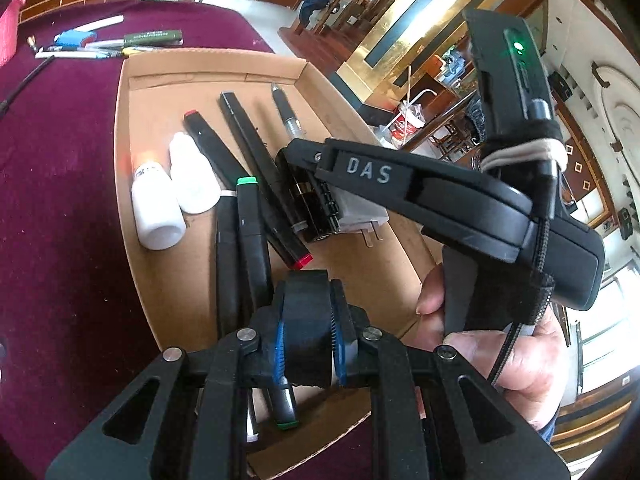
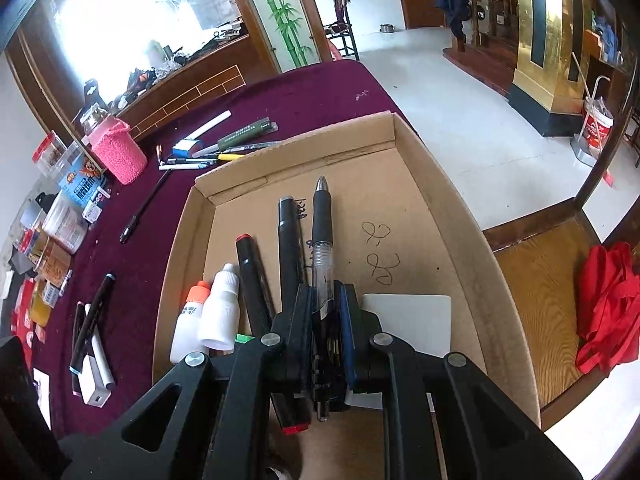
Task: Organize rigid objects
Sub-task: 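Carry the pen and tape roll over the cardboard box with both tools, then lower the pen and tape roll into the box and open both tools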
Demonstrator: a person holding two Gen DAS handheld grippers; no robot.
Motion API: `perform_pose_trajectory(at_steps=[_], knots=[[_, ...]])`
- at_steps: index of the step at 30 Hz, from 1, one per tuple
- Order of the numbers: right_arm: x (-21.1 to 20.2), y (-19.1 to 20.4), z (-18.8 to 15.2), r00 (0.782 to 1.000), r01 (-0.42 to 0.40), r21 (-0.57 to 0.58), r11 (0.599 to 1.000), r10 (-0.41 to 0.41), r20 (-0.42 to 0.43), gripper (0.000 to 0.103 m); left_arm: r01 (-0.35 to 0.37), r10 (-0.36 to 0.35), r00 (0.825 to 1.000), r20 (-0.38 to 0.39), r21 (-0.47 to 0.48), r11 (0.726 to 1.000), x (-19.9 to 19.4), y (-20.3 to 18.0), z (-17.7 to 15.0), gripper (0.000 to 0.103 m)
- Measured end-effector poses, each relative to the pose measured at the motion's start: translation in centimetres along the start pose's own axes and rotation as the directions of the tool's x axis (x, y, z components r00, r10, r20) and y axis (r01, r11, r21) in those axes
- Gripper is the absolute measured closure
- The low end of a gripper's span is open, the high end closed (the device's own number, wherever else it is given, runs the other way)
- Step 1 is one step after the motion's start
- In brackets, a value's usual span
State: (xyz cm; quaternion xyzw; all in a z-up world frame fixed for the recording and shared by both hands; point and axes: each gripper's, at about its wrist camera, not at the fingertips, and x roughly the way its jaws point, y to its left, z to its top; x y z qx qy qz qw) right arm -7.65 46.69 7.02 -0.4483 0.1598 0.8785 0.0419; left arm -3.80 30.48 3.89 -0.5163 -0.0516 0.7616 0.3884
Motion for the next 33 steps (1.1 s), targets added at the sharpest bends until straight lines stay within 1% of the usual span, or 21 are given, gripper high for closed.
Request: perform_pose_trajectory(at_steps=[6, 8, 10, 11, 12, 13, 15, 18, 25, 33], knots=[[0.0, 0.2, 0.0, 1.000, 0.013, 0.000, 1.000, -0.013, 0.000, 0.090, -0.014, 0.014, 1.000, 0.024, 0.021, 1.000, -0.6, -0.5, -0.2, 0.088], [0.0, 0.2, 0.1, 1.000, 0.016, 0.002, 1.000, -0.016, 0.000, 0.090, -0.011, 0.011, 1.000, 0.025, 0.019, 1.000, -0.8, -0.5, -0.2, 0.085], [-0.2, 0.2, 0.2, 1.000, 0.012, 0.011, 1.000, -0.013, 0.004, 0.090, -0.005, 0.005, 0.999, 0.035, 0.013, 1.000, -1.1, -0.4, -0.1, 0.073], [-0.3, 0.2, 0.2, 1.000, 0.007, 0.014, 1.000, -0.007, 0.010, 0.089, -0.007, 0.007, 0.999, 0.046, 0.008, 1.000, -1.5, -0.3, -0.1, 0.070], [-0.5, 0.1, 0.2, 1.000, -0.002, 0.020, 1.000, 0.001, 0.022, 0.088, -0.011, 0.010, 0.998, 0.055, 0.005, 1.000, -1.7, -0.3, 0.0, 0.063], [-0.8, 0.1, 0.3, 0.999, -0.008, 0.024, 1.000, 0.007, 0.034, 0.085, -0.013, 0.013, 0.998, 0.066, 0.001, 1.000, -1.8, 0.0, 0.2, 0.057], [-1.3, 0.0, 0.3, 0.998, -0.013, 0.036, 0.999, 0.011, 0.058, 0.083, -0.008, 0.009, 0.996, 0.089, -0.012, 1.000, -2.1, 0.2, 0.4, 0.054], [-1.7, 0.0, 0.5, 0.997, -0.022, 0.044, 0.999, 0.019, 0.077, 0.082, 0.005, -0.003, 0.995, 0.105, -0.016, 1.000, -2.3, 0.1, 0.6, 0.054], [-2.3, 0.1, 0.7, 0.993, -0.047, 0.050, 0.998, 0.041, 0.109, 0.082, -0.020, 0.017, 0.987, 0.159, 0.020, 1.000, -3.6, -0.4, 1.1, 0.054], [-2.2, 0.2, 0.6, 0.993, -0.043, 0.045, 0.998, 0.038, 0.109, 0.082, -0.025, 0.026, 0.986, 0.165, -0.005, 1.000, -4.4, 0.9, 1.5, 0.054]])
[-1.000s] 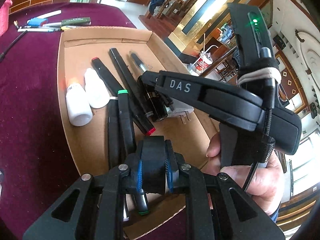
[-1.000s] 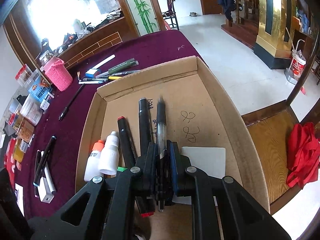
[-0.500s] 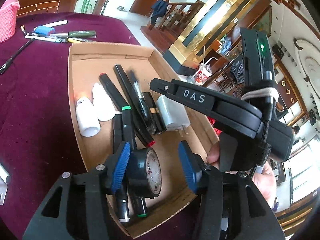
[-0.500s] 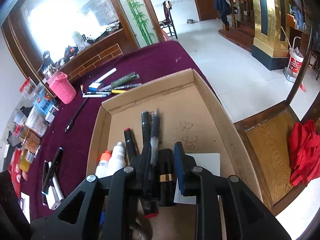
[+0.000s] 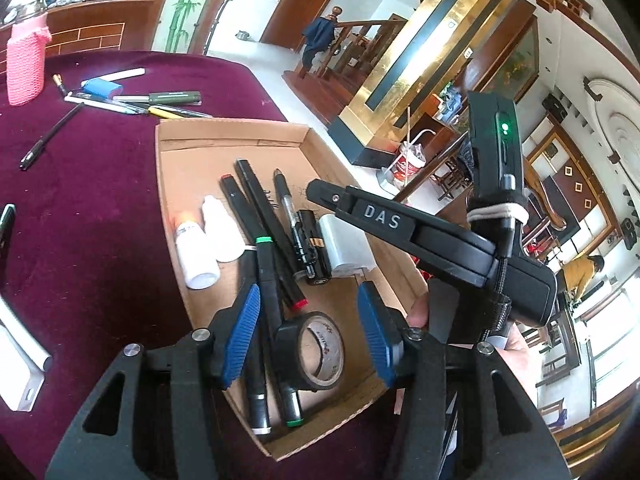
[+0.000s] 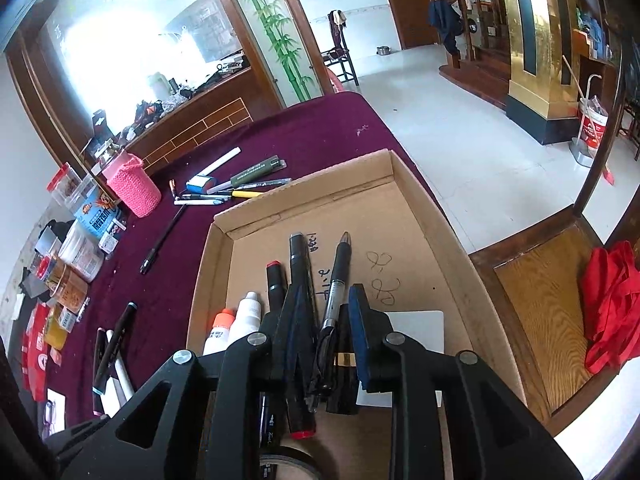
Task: Organize rigid objects
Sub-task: 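Lower the pen and tape roll into the box and open both tools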
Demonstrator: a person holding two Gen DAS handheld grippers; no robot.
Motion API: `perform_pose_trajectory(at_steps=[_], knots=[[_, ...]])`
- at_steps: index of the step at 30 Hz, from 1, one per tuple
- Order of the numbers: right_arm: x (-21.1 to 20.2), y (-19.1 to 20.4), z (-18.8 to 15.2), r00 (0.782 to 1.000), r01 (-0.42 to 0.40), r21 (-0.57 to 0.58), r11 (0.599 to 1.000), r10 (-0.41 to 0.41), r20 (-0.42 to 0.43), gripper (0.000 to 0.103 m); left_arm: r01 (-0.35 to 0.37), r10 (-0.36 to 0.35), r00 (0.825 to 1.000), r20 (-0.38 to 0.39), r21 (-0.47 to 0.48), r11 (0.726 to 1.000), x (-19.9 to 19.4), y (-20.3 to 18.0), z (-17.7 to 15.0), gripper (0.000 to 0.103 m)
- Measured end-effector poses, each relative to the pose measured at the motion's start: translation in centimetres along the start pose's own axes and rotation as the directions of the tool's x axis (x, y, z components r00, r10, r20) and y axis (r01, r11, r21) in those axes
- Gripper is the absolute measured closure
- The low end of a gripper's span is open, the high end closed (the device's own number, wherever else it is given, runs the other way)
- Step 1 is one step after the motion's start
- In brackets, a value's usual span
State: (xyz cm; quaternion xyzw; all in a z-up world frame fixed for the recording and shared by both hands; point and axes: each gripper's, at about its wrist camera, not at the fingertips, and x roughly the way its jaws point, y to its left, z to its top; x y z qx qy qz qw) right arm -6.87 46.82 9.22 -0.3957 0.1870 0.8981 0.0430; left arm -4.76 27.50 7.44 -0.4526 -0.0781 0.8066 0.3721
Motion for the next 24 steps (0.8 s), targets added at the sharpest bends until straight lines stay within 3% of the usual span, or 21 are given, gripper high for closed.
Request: perform_pose_trajectory(at_steps=[16, 24], knots=[[0.3, 1.3, -0.6, 1.000, -0.001, -0.045, 0.999, 0.001, -0.001, 0.080, -0.066, 0.075, 0.995, 0.063, -0.126, 0.990, -7.4, 6.9, -0.2, 0.054], [0.2, 2.1, -0.8, 1.000, -0.009, -0.070, 0.998, 0.009, 0.007, 0.076, -0.145, 0.173, 0.977, 0.123, -0.209, 0.967, -12.8, 12.4, -1.5, 0.054]])
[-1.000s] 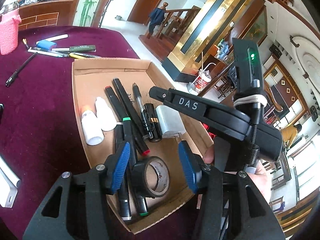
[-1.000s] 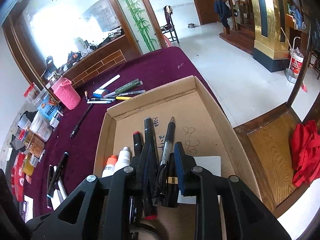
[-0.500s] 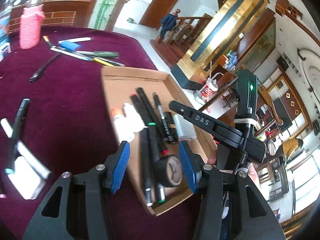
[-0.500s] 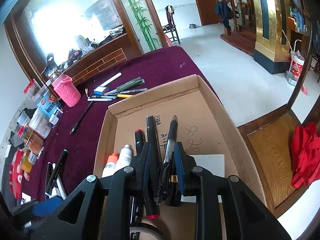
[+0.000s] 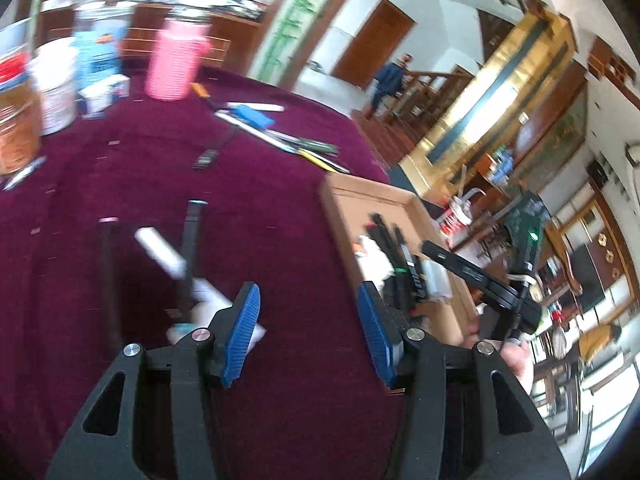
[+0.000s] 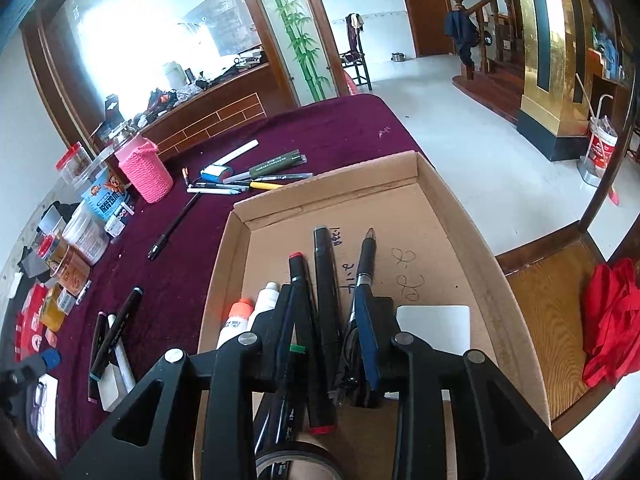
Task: Organize rigid objects
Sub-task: 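Lower the pen and tape roll into the box and open both tools, then grasp a black marker with the right tool while the left tool grasps a pink-capped black marker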
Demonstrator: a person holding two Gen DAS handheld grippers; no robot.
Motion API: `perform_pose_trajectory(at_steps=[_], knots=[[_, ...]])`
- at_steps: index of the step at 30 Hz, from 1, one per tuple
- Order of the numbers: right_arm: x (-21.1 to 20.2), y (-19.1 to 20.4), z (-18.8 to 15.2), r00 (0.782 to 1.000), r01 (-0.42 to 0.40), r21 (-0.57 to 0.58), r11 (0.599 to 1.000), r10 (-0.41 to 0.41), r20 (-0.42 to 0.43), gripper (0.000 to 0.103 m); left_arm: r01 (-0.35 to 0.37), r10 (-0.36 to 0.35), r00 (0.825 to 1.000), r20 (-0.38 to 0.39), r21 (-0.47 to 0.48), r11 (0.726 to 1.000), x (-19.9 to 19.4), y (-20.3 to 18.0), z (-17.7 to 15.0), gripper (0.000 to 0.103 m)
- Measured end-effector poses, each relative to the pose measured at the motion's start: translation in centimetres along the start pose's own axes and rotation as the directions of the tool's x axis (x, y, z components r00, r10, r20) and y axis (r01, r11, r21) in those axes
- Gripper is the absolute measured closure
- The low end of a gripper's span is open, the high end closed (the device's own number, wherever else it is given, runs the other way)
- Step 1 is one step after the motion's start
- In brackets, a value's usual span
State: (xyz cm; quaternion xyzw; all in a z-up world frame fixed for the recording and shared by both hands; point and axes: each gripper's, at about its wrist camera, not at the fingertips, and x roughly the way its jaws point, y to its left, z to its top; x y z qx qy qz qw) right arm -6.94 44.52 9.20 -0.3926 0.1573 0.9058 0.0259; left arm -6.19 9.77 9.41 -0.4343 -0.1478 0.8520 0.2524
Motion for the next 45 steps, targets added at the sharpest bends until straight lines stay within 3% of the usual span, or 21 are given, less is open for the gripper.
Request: perform_pose_trajectory(at_steps=[6, 8, 12, 18, 19, 21, 22, 25, 27, 31, 38, 40, 43, 45], knots=[[-0.4, 1.3, -0.3, 0.999, -0.053, -0.027, 0.998, 0.053, 0.011, 0.076, -0.142, 0.146, 0.989, 0.033, -0.095, 0.985, -1.5, 6.1, 0.2, 0.054], [-0.5, 2.4, -0.6, 0.995, -0.102, -0.049, 0.994, 0.103, 0.008, 0.076, -0.199, 0.200, 0.980, -0.003, -0.144, 0.969, -0.8, 8.5, 0.5, 0.054], [-0.2, 5.2, -1.3, 0.984, -0.178, -0.103, 0.979, 0.178, -0.013, 0.075, -0.224, 0.212, 0.974, -0.076, -0.223, 0.949, 1.3, 11.6, 0.3, 0.054], [0.2, 8.7, -2.7, 0.979, -0.205, -0.214, 0.955, 0.201, -0.039, 0.075, -0.348, 0.335, 0.936, -0.106, -0.145, 0.926, 4.0, 11.1, 0.2, 0.055], [0.4, 9.0, -2.9, 0.977, -0.213, -0.224, 0.951, 0.208, -0.048, 0.075, -0.382, 0.369, 0.922, -0.115, -0.113, 0.917, 4.6, 10.9, 0.1, 0.074], [0.5, 9.5, -3.2, 0.969, -0.246, -0.221, 0.944, 0.236, -0.068, 0.075, -0.439, 0.432, 0.896, -0.104, -0.054, 0.897, 5.4, 10.5, 0.0, 0.088], [0.6, 9.8, -3.3, 0.963, -0.268, -0.214, 0.939, 0.256, -0.081, 0.075, -0.452, 0.446, 0.889, -0.101, -0.042, 0.891, 5.6, 10.5, -0.1, 0.090], [1.2, 10.7, -3.5, 0.929, -0.359, -0.146, 0.922, 0.340, -0.144, 0.075, -0.432, 0.426, 0.899, -0.096, -0.049, 0.900, 5.4, 11.2, 0.1, 0.091], [2.0, 12.0, -3.9, 0.891, -0.428, -0.096, 0.899, 0.403, -0.209, 0.075, -0.412, 0.406, 0.909, -0.095, -0.052, 0.910, 5.2, 11.6, 0.1, 0.091], [4.0, 15.8, -4.6, 0.854, -0.458, -0.061, 0.887, 0.421, -0.305, 0.075, -0.419, 0.416, 0.906, -0.080, -0.025, 0.907, 5.2, 11.3, -0.1, 0.091], [8.3, 20.6, -4.6, 0.858, -0.379, -0.027, 0.925, 0.340, -0.385, 0.075, -0.396, 0.392, 0.917, -0.076, -0.042, 0.917, 5.1, 11.6, 0.0, 0.091], [9.3, 21.3, -4.4, 0.849, -0.379, -0.013, 0.925, 0.343, -0.401, 0.075, -0.401, 0.397, 0.915, -0.072, -0.037, 0.916, 5.2, 11.5, 0.0, 0.091], [10.9, 21.8, -4.5, 0.859, -0.316, 0.000, 0.949, 0.286, -0.424, 0.075, -0.413, 0.411, 0.909, -0.067, -0.018, 0.911, 5.3, 11.2, -0.1, 0.091], [11.7, 21.8, -4.8, 0.848, -0.318, 0.020, 0.948, 0.294, -0.441, 0.076, -0.418, 0.416, 0.907, -0.063, -0.011, 0.908, 5.4, 11.1, -0.1, 0.091]])
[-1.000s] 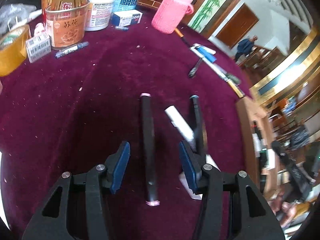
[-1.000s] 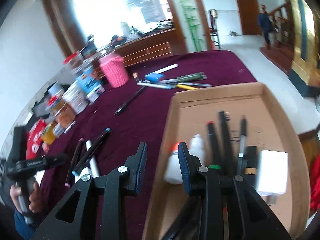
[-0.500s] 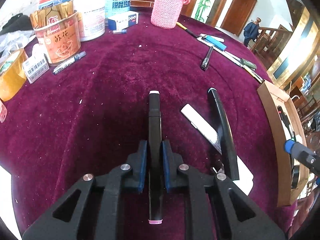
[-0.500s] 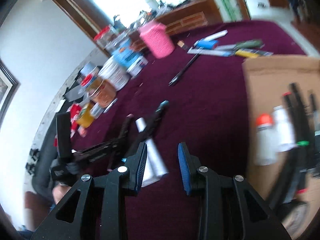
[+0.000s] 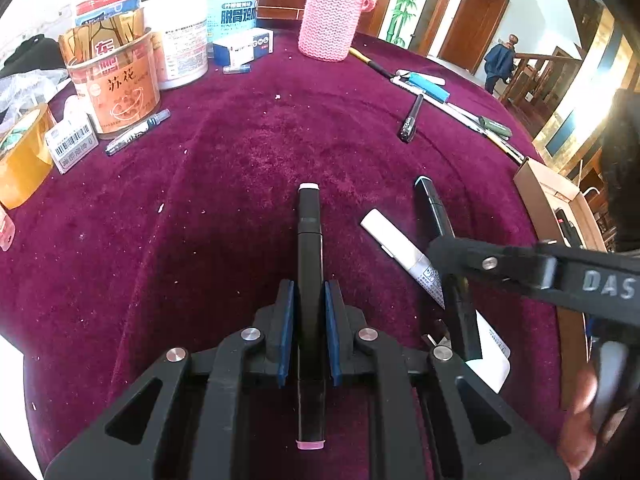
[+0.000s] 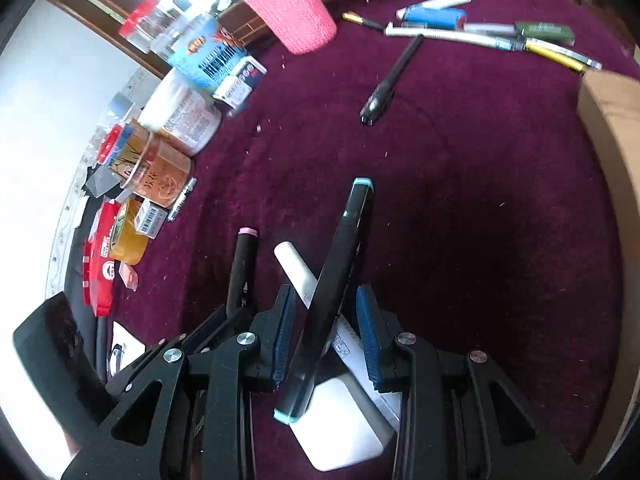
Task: Organize rigid objects
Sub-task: 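Grasp a black marker with the right tool while the left tool grasps a pink-capped black marker, then carry both black markers over the cardboard box with both tools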
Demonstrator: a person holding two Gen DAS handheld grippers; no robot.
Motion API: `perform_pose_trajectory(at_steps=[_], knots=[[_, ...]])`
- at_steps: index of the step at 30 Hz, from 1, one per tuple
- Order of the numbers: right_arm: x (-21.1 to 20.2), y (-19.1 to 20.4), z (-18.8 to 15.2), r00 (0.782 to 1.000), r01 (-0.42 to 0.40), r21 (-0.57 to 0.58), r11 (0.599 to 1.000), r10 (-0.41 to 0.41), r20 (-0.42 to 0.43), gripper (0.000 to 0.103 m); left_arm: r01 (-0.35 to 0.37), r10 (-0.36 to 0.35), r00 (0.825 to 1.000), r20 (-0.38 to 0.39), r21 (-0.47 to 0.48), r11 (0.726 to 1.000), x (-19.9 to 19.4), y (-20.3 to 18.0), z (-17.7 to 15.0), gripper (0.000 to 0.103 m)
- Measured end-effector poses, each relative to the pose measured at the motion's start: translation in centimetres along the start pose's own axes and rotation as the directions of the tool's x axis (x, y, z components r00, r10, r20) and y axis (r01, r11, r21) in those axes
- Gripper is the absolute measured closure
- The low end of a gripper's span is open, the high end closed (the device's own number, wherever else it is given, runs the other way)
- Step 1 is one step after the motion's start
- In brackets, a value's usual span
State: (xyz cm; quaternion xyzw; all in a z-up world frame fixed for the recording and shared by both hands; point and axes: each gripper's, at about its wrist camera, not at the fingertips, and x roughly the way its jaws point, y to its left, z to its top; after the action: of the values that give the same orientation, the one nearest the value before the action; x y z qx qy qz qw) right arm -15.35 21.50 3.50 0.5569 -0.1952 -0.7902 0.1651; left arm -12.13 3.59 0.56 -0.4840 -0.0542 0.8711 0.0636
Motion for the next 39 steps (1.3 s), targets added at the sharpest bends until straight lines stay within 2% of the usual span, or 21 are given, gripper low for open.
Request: perform_pose_trajectory(at_steps=[1, 3, 4, 9, 12, 17, 25, 31, 36, 39], knots=[[0.3, -0.2, -0.1, 1.000, -0.014, 0.008, 1.000, 0.014, -0.006, 0.083, -0.007, 0.007, 1.000, 0.004, 0.011, 1.000, 0.0, -0.2, 0.0, 0.091], [0.5, -0.9, -0.4, 0.998, -0.054, 0.029, 0.998, 0.055, -0.005, 0.084, -0.020, 0.019, 1.000, 0.012, 0.030, 0.999, 0.0, -0.4, -0.1, 0.091], [0.3, -1.1, -0.5, 0.998, -0.066, 0.032, 0.997, 0.066, 0.005, 0.087, -0.029, 0.028, 0.999, 0.017, 0.044, 0.999, 0.0, -0.6, -0.2, 0.091], [-3.1, -2.4, -1.6, 0.992, -0.097, 0.024, 0.995, 0.095, 0.085, 0.089, -0.032, 0.031, 0.999, 0.034, 0.048, 0.998, 0.0, -0.5, -0.4, 0.091], [-5.1, -3.1, -2.9, 0.990, -0.050, -0.012, 0.999, 0.052, 0.128, 0.089, -0.022, 0.020, 0.999, 0.046, 0.039, 0.999, -0.1, -0.3, -0.5, 0.091], [-6.6, -4.3, -4.8, 0.978, 0.088, -0.068, 0.994, -0.074, 0.193, 0.089, 0.005, -0.006, 0.997, 0.077, 0.010, 1.000, -0.3, 0.1, -0.9, 0.091], [-4.6, -4.0, -5.0, 0.976, 0.163, -0.137, 0.977, -0.139, 0.169, 0.089, -0.016, 0.013, 0.996, 0.088, 0.038, 0.999, -0.4, -0.4, -1.1, 0.091], [-4.2, -2.8, -6.0, 0.950, 0.269, -0.215, 0.939, -0.222, 0.219, 0.089, -0.031, 0.025, 0.995, 0.098, 0.067, 0.997, -0.4, -0.7, -1.3, 0.091], [-3.8, -2.4, -6.3, 0.934, 0.313, -0.244, 0.918, -0.251, 0.254, 0.089, -0.034, 0.026, 0.995, 0.101, 0.079, 0.996, -0.4, -0.7, -1.2, 0.091], [-4.0, -2.8, -6.4, 0.935, 0.289, -0.221, 0.931, -0.226, 0.273, 0.089, -0.042, 0.033, 0.995, 0.098, 0.088, 0.995, -0.4, -0.8, -1.2, 0.090]])
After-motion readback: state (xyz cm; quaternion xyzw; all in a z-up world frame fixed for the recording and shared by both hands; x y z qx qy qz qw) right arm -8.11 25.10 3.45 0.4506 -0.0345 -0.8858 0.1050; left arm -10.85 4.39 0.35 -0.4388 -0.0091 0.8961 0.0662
